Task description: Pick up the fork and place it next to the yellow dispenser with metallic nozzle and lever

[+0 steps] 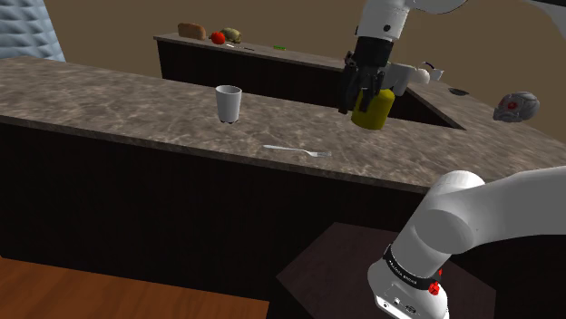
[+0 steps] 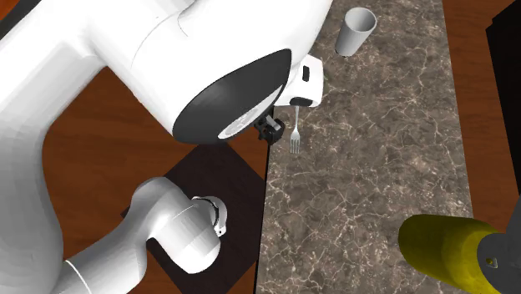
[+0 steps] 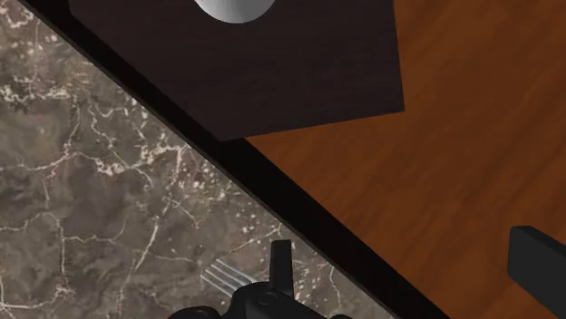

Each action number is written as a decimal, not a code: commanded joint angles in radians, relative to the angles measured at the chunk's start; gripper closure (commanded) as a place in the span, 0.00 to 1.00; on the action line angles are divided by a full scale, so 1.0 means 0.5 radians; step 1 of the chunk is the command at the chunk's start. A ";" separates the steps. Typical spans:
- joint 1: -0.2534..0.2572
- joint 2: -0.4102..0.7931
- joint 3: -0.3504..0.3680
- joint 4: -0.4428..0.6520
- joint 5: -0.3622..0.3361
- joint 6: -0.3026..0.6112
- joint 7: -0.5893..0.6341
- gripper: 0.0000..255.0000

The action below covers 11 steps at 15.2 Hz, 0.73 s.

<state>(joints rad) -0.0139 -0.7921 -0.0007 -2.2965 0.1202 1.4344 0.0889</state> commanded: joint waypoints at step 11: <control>0.105 0.364 -0.160 -0.282 -0.284 0.674 -0.672 0.00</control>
<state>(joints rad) 0.0329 -0.6453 -0.0729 -2.4408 -0.0086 1.7341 -0.2125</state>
